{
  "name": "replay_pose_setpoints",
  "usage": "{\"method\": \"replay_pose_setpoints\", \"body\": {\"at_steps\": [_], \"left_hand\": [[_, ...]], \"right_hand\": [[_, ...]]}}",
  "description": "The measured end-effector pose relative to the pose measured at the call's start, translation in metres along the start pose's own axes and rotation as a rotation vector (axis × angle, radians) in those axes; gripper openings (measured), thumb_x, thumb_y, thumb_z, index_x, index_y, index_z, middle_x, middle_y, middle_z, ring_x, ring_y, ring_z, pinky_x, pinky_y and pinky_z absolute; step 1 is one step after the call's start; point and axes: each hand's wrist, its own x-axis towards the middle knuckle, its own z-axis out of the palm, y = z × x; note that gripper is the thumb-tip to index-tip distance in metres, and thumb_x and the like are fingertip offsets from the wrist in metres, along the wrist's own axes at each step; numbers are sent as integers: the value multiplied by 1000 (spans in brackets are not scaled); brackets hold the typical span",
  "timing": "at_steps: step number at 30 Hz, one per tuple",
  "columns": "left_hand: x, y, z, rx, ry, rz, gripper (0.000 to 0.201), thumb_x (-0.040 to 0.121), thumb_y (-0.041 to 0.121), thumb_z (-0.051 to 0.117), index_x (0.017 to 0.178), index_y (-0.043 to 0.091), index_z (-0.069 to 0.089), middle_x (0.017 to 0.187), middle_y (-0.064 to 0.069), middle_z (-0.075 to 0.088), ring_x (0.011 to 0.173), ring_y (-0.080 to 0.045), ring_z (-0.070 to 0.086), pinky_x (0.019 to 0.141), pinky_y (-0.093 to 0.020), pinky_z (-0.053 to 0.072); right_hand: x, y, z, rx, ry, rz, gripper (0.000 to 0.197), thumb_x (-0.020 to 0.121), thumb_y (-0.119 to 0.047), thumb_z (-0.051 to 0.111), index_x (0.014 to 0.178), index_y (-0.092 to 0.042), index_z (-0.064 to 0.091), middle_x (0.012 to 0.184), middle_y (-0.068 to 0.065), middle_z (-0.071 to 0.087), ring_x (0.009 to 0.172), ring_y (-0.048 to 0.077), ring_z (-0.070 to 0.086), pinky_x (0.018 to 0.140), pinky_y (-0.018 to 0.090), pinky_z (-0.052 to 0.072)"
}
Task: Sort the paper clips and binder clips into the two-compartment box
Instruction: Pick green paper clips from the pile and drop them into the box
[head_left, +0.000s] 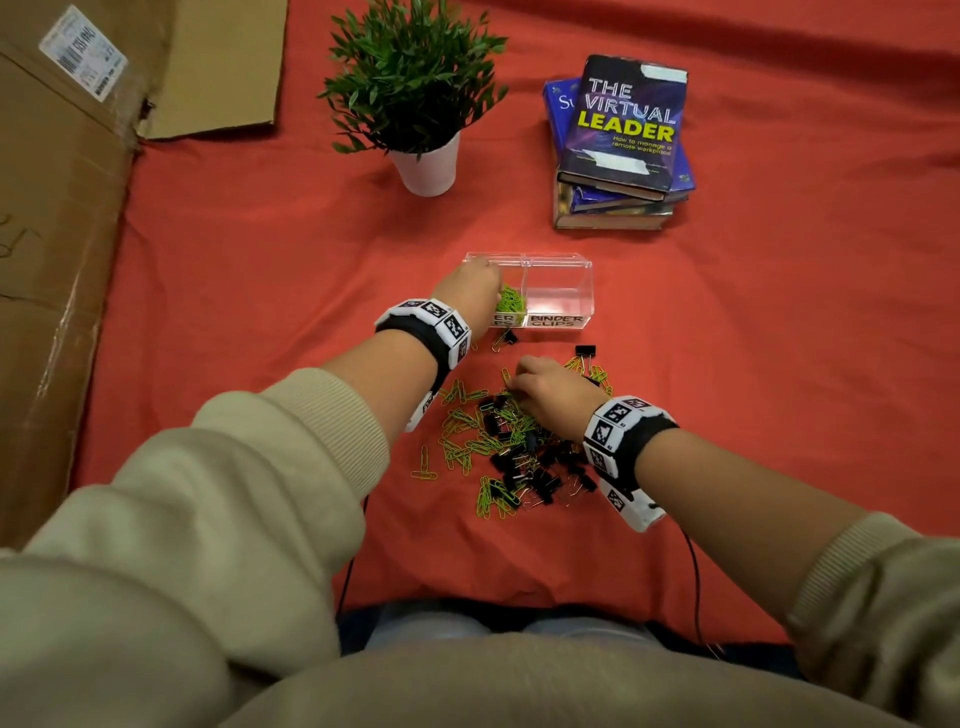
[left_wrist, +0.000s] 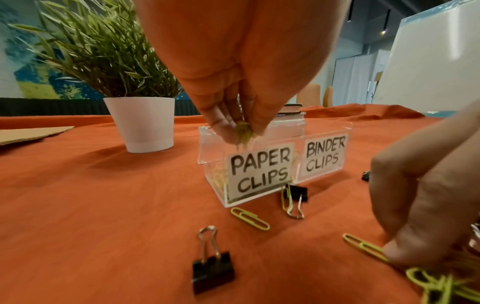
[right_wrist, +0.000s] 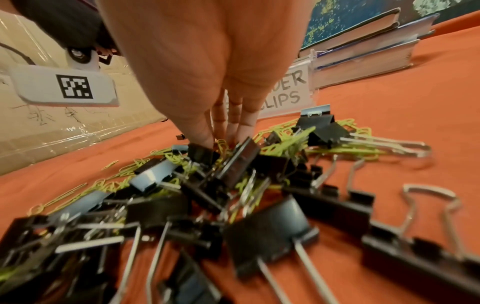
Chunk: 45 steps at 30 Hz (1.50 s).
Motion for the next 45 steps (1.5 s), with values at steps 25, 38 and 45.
{"method": "replay_pose_setpoints", "body": {"at_steps": [25, 38, 45], "left_hand": [[-103, -21, 66, -77, -58, -106, 18, 90, 17, 56, 106, 11, 64, 111, -10, 52, 110, -29, 51, 86, -42, 50], [-103, -30, 60, -150, -56, -64, 23, 84, -1, 48, 100, 5, 63, 106, -15, 63, 96, -33, 61, 83, -39, 51], [-107, -34, 55, -259, -35, -120, 23, 87, 1, 50, 103, 8, 65, 111, -11, 66, 104, -26, 61, 90, -31, 47]], "right_hand": [[40, -5, -88, 577, 172, 332, 13, 83, -7, 65, 72, -12, 63, 71, 3, 63, 59, 9, 55, 56, 19, 45], [54, -31, -51, 39, 60, 212, 27, 91, -5, 47, 112, -6, 64, 104, 13, 69, 91, 26, 66, 83, 34, 55], [47, -22, -27, -163, -55, 271, 24, 87, 4, 46, 109, -3, 51, 101, 15, 63, 91, 32, 63, 70, 39, 48]]}}
